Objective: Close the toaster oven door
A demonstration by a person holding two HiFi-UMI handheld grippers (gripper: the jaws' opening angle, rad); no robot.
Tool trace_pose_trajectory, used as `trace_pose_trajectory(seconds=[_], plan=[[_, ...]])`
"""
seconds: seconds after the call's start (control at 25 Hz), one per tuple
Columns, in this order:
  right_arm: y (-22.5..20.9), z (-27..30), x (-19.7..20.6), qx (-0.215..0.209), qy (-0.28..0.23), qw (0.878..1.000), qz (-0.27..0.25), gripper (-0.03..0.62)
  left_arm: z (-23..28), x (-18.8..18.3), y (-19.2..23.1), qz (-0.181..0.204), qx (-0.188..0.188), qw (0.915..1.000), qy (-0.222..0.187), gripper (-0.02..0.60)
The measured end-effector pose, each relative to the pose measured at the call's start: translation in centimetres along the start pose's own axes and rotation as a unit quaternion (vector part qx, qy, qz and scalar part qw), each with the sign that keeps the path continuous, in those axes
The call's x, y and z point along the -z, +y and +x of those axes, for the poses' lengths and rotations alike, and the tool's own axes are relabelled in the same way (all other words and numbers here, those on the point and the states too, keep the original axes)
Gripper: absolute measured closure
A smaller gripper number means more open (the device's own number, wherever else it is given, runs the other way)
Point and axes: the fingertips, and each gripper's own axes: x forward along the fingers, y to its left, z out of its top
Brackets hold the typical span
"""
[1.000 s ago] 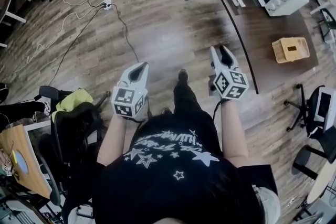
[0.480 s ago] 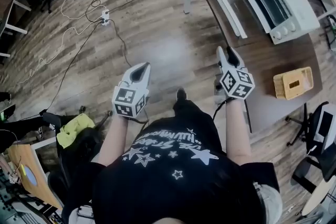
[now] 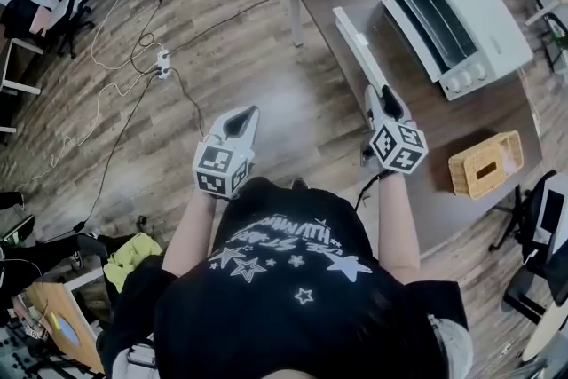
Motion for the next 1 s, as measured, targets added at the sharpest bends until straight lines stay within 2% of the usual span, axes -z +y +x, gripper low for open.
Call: trace_pose_trajectory(seconds=[0.2, 0.32, 0.56, 0.68, 0.8, 1.0], plan=[[-3.4, 1.2, -1.4, 0.040, -0.015, 0.999, 0.019, 0.425, 5.2, -2.7, 0.4, 0.022, 0.036, 0.9991, 0.003, 0.571], [-5.7, 1.6, -1.9, 0.072, -0.026, 0.997, 0.032, 0.425, 8.8, -3.6, 0.3, 0.038, 0.071, 0.9967, 0.010, 0.571], [-9.8, 1.2, -1.9, 0.173, -0.042, 0.982, 0.057, 0.425, 17.6, -6.1, 0.3, 0.065, 0.167, 0.9837, 0.016, 0.571], [-11.4, 0.6, -1.6, 0.234, -0.051, 0.968, 0.081, 0.425, 21.9, -7.4, 0.3, 0.083, 0.223, 0.9710, 0.022, 0.571], [-12.4, -0.2, -1.1, 0.304, -0.059, 0.945, 0.106, 0.425, 26.2, -8.1, 0.3, 0.106, 0.286, 0.9514, 0.041, 0.571], [-11.7, -0.3, -0.1, 0.394, -0.059, 0.907, 0.135, 0.425, 31.2, -9.8, 0.8, 0.156, 0.360, 0.9184, 0.052, 0.571]])
